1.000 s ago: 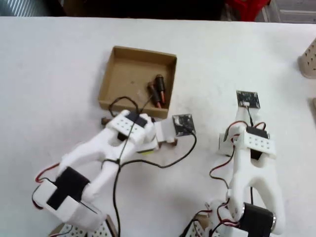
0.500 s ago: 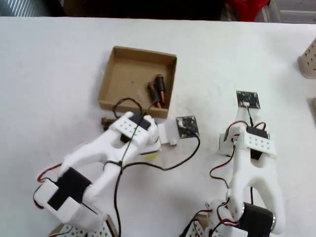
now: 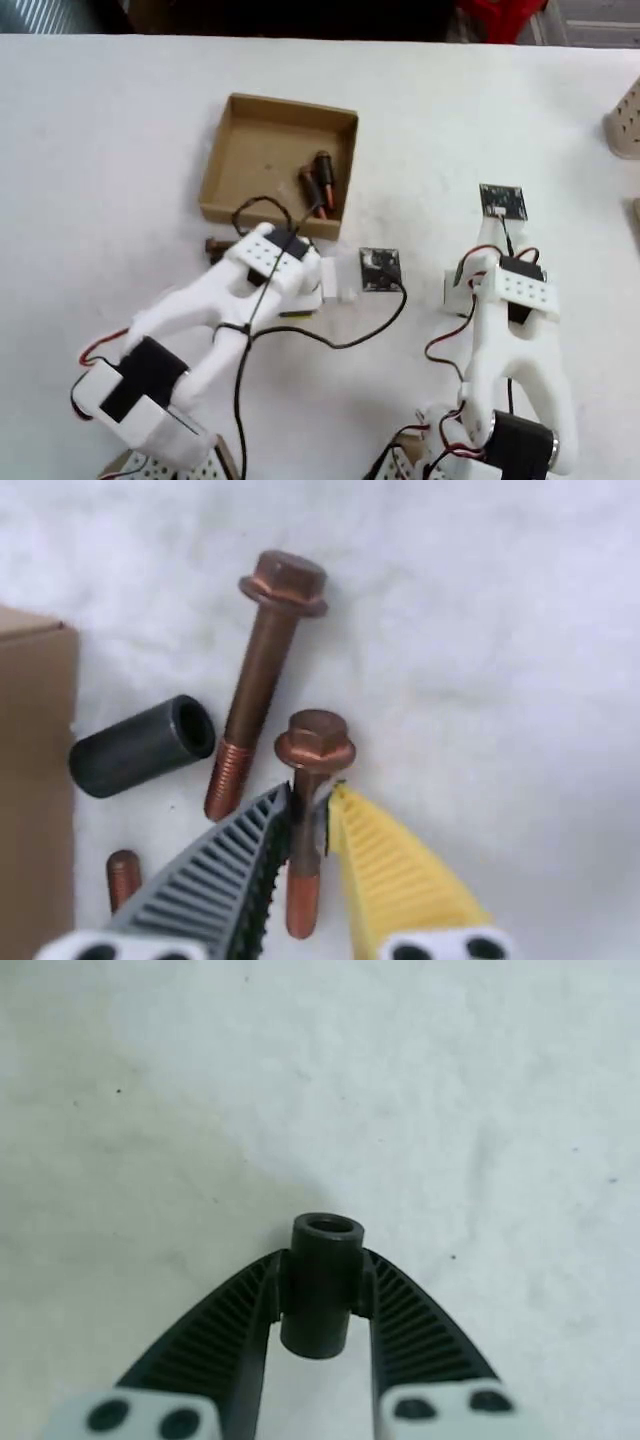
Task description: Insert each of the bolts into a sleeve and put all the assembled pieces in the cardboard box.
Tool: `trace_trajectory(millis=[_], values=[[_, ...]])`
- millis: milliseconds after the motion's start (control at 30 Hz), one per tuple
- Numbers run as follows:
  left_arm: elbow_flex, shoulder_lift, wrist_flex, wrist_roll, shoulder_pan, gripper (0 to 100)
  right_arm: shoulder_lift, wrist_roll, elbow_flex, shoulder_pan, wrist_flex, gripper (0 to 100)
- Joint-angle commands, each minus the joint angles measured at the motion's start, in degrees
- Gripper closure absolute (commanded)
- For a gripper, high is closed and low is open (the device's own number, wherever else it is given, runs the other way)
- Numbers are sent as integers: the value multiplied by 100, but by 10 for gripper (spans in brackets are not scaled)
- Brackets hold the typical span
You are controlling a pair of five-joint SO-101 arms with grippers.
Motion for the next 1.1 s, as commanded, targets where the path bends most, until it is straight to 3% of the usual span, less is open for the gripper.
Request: trace_trajectory(millis=[0, 200, 433, 600, 833, 1067], values=[[-158, 31, 264, 105, 13, 940, -224, 44, -26, 57, -66, 981], [-167, 4, 642, 2866, -119, 940, -224, 53, -26, 57, -66, 981], [-167, 4, 598, 5055, -664, 931, -224, 70, -26, 57, -66, 981], [-369, -4, 369, 5486, -1420, 862, -224, 70, -26, 48, -66, 981], [-413, -4, 193, 5626, -1543, 831, -224, 79, -26, 48, -66, 981], [62, -901, -97, 4967, -1868, 831, -224, 79, -26, 48, -66, 981]])
